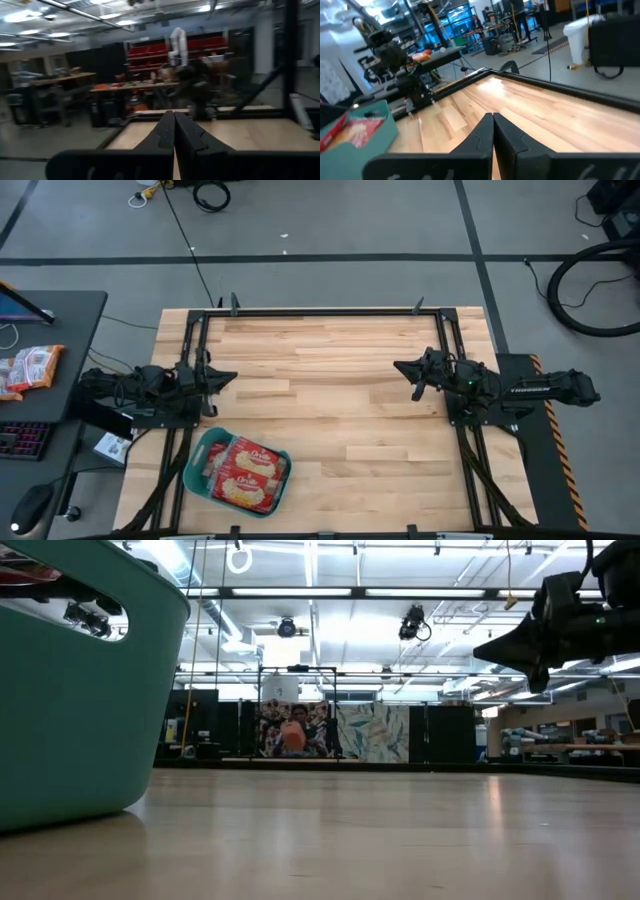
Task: Sort popcorn bags into baskets
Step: Return to Home Position
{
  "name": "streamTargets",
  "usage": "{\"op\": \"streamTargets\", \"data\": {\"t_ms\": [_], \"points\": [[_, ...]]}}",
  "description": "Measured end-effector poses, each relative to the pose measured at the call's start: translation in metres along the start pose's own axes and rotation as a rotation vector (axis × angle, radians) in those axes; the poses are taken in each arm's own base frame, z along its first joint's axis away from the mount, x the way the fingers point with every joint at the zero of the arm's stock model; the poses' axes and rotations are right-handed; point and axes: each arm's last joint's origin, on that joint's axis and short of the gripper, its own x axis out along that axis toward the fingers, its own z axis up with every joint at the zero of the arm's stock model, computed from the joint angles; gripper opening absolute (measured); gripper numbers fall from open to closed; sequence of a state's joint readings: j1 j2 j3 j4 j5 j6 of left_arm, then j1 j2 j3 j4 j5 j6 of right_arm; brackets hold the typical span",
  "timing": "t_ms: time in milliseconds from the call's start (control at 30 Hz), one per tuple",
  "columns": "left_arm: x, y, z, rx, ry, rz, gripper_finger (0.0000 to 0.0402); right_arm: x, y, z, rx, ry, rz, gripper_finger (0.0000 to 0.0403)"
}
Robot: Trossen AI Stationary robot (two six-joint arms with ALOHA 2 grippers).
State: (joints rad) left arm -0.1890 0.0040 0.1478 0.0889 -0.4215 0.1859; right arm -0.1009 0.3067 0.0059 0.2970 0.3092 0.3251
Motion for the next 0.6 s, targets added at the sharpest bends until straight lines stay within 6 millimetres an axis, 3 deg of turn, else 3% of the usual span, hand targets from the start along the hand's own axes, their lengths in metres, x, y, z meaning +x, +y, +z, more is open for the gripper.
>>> {"op": "streamTargets", "data": {"t_ms": [333,600], "points": [[0.000,-0.005,-0.003,-0.068,-0.013,-0.136,0.0003,0.000,0.000,0.000,-0.022,-0.003,-0.003,0.0023],[0.002,-0.011,-0.029,-0.048,0.035,-0.174,0.0003,0.000,0.000,0.000,-0.020,-0.005,-0.002,0.0024]]}}
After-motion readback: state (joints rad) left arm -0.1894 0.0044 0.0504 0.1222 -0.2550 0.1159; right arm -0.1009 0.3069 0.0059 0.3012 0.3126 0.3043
